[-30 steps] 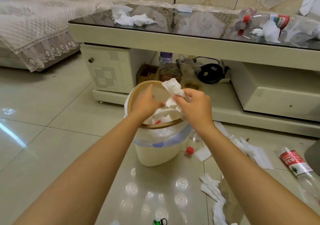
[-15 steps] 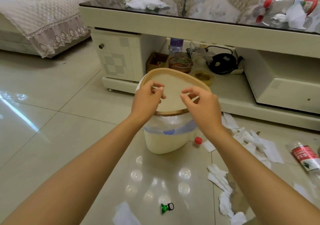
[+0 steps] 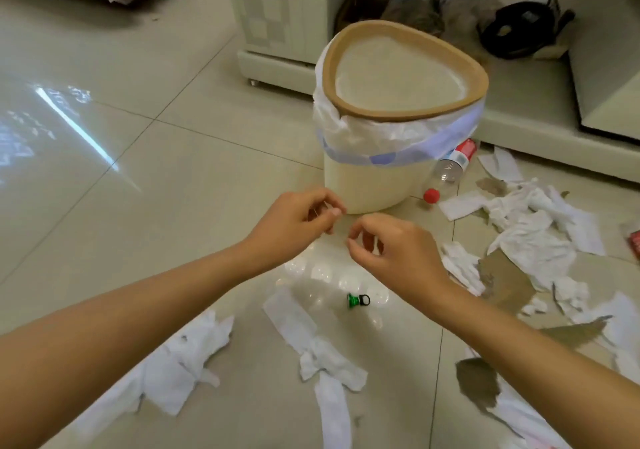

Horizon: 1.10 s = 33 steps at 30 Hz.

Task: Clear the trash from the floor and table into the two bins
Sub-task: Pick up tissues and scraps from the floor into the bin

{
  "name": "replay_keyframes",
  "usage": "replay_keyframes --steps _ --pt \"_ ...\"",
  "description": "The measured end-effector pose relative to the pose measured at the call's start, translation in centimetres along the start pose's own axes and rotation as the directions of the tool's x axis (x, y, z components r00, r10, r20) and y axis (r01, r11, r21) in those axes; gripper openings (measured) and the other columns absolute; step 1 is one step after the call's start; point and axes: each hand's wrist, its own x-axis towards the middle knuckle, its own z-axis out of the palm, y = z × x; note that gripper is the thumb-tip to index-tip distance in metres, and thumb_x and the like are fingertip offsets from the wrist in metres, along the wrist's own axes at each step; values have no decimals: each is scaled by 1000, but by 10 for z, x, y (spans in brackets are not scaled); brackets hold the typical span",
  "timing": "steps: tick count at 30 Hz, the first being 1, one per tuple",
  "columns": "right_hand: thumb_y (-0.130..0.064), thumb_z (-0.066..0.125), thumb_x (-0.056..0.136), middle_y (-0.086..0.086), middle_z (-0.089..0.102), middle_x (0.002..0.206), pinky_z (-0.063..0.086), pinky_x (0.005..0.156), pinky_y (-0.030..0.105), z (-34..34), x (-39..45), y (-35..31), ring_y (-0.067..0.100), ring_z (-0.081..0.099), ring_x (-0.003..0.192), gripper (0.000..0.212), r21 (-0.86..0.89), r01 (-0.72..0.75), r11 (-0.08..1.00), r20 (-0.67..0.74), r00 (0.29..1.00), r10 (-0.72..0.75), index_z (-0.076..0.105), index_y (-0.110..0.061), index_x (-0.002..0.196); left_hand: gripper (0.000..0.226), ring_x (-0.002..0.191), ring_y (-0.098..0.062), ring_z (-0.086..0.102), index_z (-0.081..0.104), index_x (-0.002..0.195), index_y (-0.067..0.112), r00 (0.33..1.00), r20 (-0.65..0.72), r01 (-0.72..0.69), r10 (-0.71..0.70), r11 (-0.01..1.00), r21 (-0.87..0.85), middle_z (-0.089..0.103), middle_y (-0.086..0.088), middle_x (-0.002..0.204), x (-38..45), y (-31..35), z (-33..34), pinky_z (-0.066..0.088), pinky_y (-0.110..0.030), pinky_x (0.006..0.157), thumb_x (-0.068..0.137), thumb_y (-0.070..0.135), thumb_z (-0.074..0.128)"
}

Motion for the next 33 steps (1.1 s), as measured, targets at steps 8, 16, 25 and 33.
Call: replay_keyframes --steps 8,16,25,33 --pt "-39 60 82 -9 60 102 44 55 28 58 -66 9 15 58 79 28 -47 276 960 549 810 -206 59 -32 110 14 83 -4 62 63 102 34 965 84 228 -250 950 214 67 14 86 -96 -95 -20 46 -19 71 93 24 58" --pt "-37 62 76 -5 45 135 41 77 36 99 -66 8 23 53 110 60 1 462 887 796 536 -280 41 -33 132 49 104 3 53 50 124 41 865 284 297 -413 879 373 59 20 111 -157 -151 -35 38 -4 77 84 22 70" --pt "-55 79 55 0 -15 158 18 105 62 122 -73 3 28 -2 144 125 -122 571 812 934 343 -101 -6 -40 146 48 105 1 54 53 129 32 870 259 335 -419 889 312 58 20 112 -174 -159 -19 44 -18 90 85 24 70" --pt "-13 69 64 7 35 135 47 64 36 138 -102 -10 28 46 106 73 -24 548 836 883 404 -240 37 -22 129 49 108 -6 55 54 129 29 841 215 421 -497 849 319 60 12 117 -187 -162 -20 45 -28 95 84 24 71"
